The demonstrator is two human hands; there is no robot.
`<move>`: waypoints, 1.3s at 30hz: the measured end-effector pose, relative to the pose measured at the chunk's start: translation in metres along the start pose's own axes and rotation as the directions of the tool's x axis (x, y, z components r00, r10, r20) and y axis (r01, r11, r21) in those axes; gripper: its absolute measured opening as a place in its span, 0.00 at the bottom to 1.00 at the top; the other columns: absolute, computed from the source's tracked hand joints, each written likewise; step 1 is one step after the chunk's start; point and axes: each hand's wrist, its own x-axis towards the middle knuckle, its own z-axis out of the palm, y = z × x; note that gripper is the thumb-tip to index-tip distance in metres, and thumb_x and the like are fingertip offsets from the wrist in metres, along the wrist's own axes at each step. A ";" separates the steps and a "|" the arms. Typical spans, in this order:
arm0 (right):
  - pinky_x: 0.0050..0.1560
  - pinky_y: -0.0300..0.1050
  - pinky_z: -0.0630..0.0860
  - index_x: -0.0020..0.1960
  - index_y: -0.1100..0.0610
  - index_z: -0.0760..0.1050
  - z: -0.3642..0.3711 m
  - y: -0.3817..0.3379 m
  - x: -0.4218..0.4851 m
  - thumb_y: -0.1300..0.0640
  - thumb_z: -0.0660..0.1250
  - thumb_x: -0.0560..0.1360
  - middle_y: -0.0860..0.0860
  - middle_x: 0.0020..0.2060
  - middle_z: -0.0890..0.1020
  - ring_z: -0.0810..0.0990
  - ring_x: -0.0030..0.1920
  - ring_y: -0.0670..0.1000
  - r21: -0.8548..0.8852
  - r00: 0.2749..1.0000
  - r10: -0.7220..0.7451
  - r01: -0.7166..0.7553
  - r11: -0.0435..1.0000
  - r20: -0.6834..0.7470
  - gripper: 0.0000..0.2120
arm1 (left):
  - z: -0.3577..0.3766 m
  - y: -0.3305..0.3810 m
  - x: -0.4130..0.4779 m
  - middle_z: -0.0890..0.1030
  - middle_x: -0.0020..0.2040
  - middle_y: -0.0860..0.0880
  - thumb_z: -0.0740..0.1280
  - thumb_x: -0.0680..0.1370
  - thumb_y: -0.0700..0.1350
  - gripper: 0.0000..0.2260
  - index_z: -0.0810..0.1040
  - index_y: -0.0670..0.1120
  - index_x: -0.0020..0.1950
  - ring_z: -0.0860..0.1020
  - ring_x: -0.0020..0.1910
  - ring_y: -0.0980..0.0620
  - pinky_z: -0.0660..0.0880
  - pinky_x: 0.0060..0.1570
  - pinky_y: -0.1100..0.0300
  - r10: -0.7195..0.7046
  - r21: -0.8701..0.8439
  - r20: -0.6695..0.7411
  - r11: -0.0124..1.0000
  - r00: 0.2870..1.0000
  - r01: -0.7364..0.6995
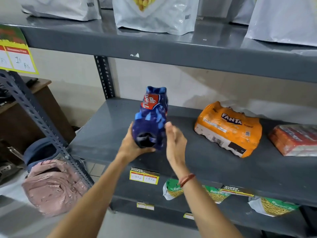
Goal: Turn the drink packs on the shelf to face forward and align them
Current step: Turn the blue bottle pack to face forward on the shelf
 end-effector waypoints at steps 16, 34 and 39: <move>0.57 0.46 0.77 0.67 0.55 0.65 -0.021 0.036 0.062 0.48 0.75 0.68 0.53 0.63 0.77 0.78 0.61 0.52 -0.053 0.947 0.261 -0.256 0.965 0.189 0.33 | -0.024 -0.010 -0.004 0.77 0.64 0.46 0.68 0.73 0.54 0.28 0.68 0.45 0.69 0.77 0.60 0.48 0.74 0.61 0.49 -0.102 -0.053 -0.135 0.994 0.986 0.096; 0.52 0.44 0.77 0.62 0.60 0.69 -0.004 0.035 0.024 0.46 0.72 0.71 0.56 0.60 0.79 0.79 0.59 0.55 -0.322 0.988 0.117 -0.078 0.944 0.103 0.27 | -0.065 -0.016 0.034 0.76 0.62 0.48 0.63 0.78 0.49 0.24 0.64 0.44 0.71 0.76 0.57 0.52 0.75 0.55 0.62 -0.027 -0.112 0.021 0.993 0.999 0.029; 0.53 0.45 0.76 0.61 0.62 0.68 0.004 0.027 0.008 0.46 0.72 0.71 0.57 0.60 0.78 0.78 0.60 0.56 -0.364 0.982 0.115 -0.052 0.930 0.152 0.28 | -0.081 -0.021 0.016 0.74 0.61 0.51 0.62 0.78 0.50 0.24 0.63 0.44 0.72 0.75 0.57 0.53 0.72 0.57 0.58 -0.026 -0.063 -0.010 0.998 1.000 0.025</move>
